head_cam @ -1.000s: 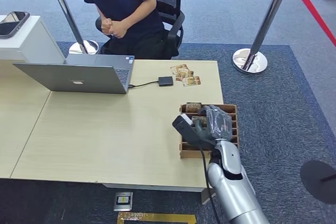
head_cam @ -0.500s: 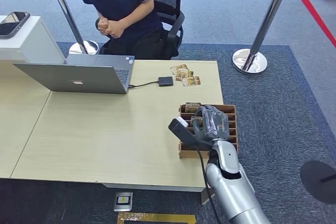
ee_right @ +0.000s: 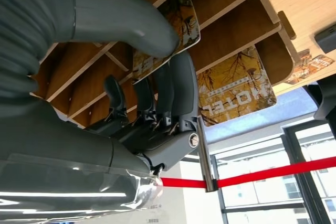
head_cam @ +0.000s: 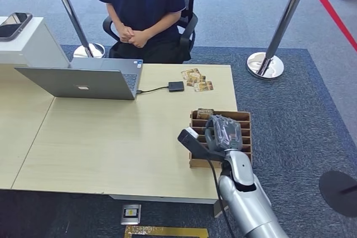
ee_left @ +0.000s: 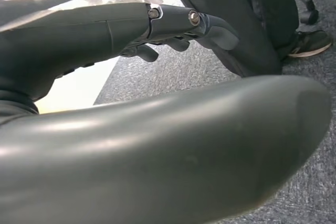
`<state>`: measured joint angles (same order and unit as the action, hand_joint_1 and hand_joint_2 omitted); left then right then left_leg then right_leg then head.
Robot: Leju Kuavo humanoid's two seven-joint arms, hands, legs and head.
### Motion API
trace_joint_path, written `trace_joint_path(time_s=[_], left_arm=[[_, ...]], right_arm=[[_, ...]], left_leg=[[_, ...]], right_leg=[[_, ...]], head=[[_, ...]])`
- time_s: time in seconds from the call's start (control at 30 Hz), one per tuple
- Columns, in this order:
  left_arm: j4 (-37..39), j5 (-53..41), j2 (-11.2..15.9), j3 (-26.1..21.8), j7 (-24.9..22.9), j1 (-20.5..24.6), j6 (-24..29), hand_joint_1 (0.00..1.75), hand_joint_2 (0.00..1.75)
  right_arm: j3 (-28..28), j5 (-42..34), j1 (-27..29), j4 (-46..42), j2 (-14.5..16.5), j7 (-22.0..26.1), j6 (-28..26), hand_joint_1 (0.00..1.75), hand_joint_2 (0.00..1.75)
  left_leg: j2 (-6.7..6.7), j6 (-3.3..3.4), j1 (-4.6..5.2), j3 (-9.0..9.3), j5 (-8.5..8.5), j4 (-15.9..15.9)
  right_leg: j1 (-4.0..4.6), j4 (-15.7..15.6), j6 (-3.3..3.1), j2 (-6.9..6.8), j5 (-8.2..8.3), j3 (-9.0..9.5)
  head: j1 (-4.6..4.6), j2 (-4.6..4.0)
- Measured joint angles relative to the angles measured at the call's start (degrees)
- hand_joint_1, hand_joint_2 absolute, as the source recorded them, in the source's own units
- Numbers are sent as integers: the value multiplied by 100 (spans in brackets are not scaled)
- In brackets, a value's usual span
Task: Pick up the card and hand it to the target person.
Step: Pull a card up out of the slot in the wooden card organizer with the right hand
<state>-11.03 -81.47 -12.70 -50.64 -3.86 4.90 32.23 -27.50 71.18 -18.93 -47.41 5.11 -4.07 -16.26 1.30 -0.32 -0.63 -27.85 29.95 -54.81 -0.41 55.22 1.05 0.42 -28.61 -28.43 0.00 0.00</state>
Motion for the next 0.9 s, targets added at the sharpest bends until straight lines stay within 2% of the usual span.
trace_joint_path(time_s=[0.33,0.57,0.9], left_arm=[[-1,13,-1,-4,-9,-4,12,0,0],[-3,56,-4,-10,-35,-6,32,0,0],[-4,77,-2,-13,-47,-4,25,0,0]], right_arm=[[-26,-1,113,-219,-83,-5,6,133,175],[-134,30,164,-840,-190,47,29,146,175],[-199,-15,196,-1313,-295,96,169,151,175]], left_leg=[[3,0,0,-2,-2,0],[-3,1,1,-11,-4,-2],[-8,0,2,-11,1,-4]], right_leg=[[0,-2,0,-5,1,0],[0,0,0,-2,4,-9],[-1,4,0,7,1,-13]], head=[[0,0],[0,0],[0,0]])
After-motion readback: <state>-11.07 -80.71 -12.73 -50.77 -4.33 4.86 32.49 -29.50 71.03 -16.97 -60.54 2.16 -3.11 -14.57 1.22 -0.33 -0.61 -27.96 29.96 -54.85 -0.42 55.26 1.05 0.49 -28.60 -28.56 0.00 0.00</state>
